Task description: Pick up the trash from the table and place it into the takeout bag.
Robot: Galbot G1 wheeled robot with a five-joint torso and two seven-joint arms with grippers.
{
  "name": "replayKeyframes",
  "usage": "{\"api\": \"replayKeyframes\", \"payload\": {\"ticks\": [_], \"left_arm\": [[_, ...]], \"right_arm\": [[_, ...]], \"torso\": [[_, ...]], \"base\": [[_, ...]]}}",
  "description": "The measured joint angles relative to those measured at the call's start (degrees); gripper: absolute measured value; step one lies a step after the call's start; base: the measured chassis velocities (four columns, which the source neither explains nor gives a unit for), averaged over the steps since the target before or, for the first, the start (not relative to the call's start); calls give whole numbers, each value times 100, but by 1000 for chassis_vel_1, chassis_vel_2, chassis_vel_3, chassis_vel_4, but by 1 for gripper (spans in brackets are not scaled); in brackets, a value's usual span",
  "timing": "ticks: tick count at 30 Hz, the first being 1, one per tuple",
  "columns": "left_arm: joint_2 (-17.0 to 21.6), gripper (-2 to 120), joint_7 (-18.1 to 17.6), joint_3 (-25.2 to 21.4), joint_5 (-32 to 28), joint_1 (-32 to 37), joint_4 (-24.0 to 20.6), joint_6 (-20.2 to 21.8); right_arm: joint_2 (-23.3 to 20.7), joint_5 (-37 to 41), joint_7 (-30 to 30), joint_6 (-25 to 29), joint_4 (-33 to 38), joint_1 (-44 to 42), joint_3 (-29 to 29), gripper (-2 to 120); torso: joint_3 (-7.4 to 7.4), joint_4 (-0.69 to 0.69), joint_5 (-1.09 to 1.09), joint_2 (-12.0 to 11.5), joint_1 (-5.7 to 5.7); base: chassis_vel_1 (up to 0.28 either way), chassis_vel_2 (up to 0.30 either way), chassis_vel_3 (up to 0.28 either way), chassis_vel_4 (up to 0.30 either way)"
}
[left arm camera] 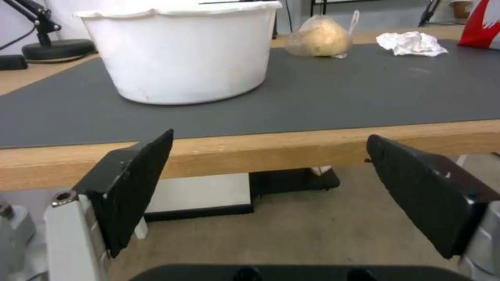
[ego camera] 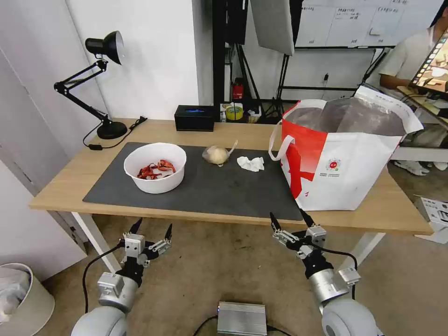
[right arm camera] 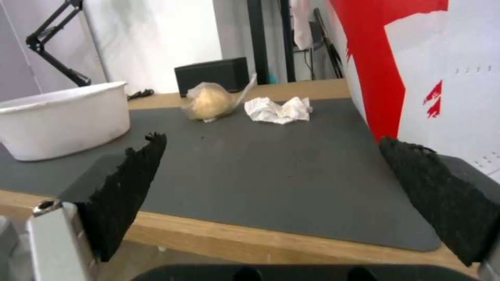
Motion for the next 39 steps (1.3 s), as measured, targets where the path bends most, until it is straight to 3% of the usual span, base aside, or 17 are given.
{"api": "replayKeyframes", "payload": {"ticks": [14,20,22,28,39], "left_arm": [[-33,100,5,58,31,-67,76,-25],[26,100,-8,120,13,-117,95,-25],[42,100,-10,175,6,-153,131,-23],[40,100,-13,200,4,-125,120,-16],[-22,100,-16,43,50,67,-67,-10]], "right_arm": [[-63,33,29,-41,-115,332,-142,100],[-226,238,132,-473,-64,981,-500,100],[-312,367,323,-899,-84,1541,-786,100],[-379,492,636,-1506,-242,2316,-1201,100],[-6,784,1575,-2723,-1013,3977,-2132,100]], "torso": [[0,0,0,0,0],[1,2,-1,0,0],[1,0,0,0,0],[1,-1,-2,0,0],[1,-1,0,0,1]], "base": [[0,0,0,0],[0,0,0,0],[0,0,0,0],[0,0,0,0],[0,0,0,0]]}}
